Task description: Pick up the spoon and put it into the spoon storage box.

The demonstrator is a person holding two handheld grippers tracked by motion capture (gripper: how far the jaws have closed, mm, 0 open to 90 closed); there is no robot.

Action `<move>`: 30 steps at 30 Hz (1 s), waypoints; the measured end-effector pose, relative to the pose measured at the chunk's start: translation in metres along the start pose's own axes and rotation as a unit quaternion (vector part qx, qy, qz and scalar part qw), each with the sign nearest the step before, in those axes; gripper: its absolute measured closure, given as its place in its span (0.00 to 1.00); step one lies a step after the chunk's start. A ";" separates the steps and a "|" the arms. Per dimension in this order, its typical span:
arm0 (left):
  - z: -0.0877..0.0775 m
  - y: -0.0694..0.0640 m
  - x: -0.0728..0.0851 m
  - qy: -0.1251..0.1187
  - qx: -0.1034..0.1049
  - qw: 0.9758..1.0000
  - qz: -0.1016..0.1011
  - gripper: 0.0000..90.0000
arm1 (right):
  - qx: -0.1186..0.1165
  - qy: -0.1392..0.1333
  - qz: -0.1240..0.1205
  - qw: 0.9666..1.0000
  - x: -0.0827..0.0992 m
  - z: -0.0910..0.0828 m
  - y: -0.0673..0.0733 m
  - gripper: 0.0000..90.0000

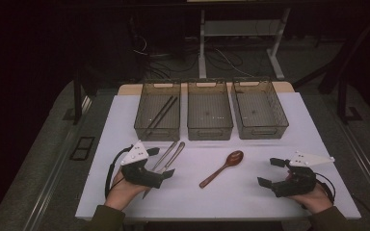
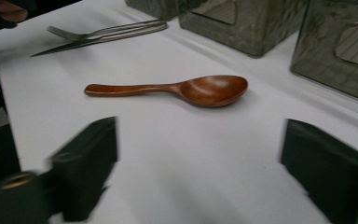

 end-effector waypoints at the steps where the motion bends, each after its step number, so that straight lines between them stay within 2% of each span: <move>1: 0.001 -0.001 0.002 0.002 -0.001 1.000 -0.002 0.05 | -0.004 -0.001 -0.002 1.000 0.000 0.000 0.002 0.18; 2: 0.001 -0.002 0.004 0.004 -0.001 1.000 -0.004 0.00 | -0.004 0.003 -0.002 1.000 0.000 0.000 0.003 0.21; 8: 0.002 -0.004 0.006 0.006 -0.005 1.000 0.000 0.00 | -0.012 0.022 -0.006 1.000 0.002 0.006 0.010 0.50; 11: 0.003 -0.003 0.007 0.011 0.001 1.000 -0.003 0.00 | -0.008 0.037 -0.005 0.999 0.002 0.010 0.010 0.67; 13: 0.004 -0.003 0.007 0.015 0.003 1.000 -0.005 0.00 | -0.015 0.045 -0.004 0.999 0.001 0.013 0.012 0.77; 19: 0.006 -0.006 0.007 0.015 0.011 1.000 -0.010 0.00 | -0.023 0.059 -0.020 0.998 -0.005 0.020 0.019 0.97; 30: 0.007 -0.006 0.008 0.017 0.004 1.000 -0.002 0.00 | -0.050 0.064 -0.054 0.995 -0.022 0.040 0.039 0.98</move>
Point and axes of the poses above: each handheld gripper's, and its own axes: z roughly forward along the jaws, x roughly out of its underside, y roughly to its left, the point moved 10 cm from there along z, roughly forward along the jaws, and after that the axes turned 15 degrees about y, right-handed, at the moved point
